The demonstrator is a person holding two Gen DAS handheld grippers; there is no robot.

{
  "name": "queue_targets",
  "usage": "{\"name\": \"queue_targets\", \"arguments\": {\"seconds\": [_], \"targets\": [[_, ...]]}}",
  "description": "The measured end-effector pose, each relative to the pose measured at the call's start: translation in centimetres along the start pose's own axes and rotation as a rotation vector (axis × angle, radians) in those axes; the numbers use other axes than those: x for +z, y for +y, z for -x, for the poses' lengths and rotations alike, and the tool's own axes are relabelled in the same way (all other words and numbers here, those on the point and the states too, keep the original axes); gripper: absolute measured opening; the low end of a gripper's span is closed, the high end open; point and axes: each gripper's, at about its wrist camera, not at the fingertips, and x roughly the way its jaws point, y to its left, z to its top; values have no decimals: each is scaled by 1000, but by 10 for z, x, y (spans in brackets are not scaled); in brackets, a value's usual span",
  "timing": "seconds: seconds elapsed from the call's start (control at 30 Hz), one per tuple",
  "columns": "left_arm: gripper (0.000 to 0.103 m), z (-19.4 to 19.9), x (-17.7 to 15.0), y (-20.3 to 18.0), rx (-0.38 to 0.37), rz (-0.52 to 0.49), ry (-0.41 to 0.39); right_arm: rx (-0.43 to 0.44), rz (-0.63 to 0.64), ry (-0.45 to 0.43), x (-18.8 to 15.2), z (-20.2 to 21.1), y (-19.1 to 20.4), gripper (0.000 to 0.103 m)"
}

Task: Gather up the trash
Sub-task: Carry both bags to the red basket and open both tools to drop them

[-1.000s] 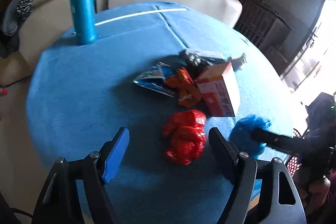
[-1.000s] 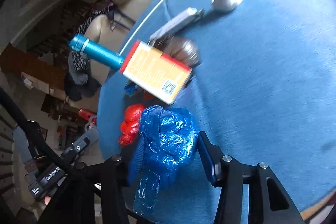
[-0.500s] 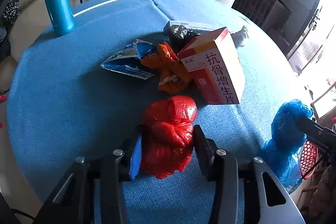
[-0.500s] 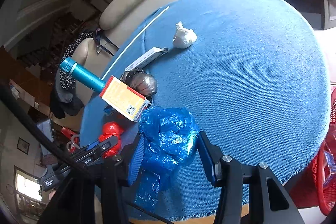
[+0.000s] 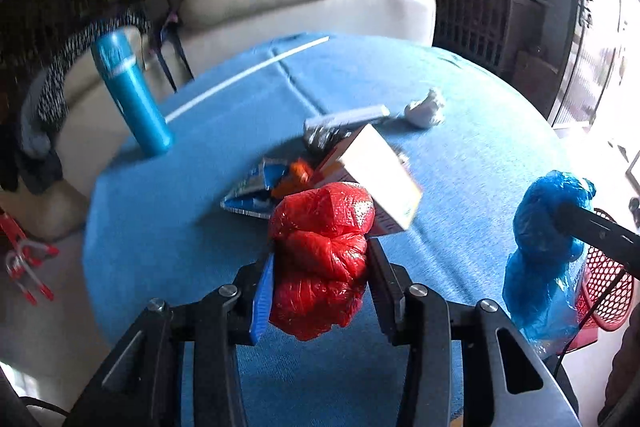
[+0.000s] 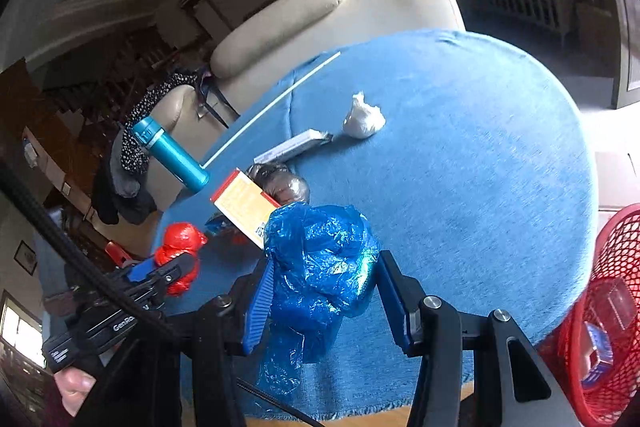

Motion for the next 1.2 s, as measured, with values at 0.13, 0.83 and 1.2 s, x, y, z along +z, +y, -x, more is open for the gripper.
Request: {"name": "queue_targets", "arguments": {"seconds": [0.13,0.83,1.2], "targets": [[45,13,8,-13,23,-41,-32,-13,6,-36,1,13,-4,53],[45,31,17,-72,44,-164,-70,-49,43,-156,-4,54,-25,53],[45,28,20,-102,31,-222,-65,-67,17,-193,-4,68,-47,53]]}}
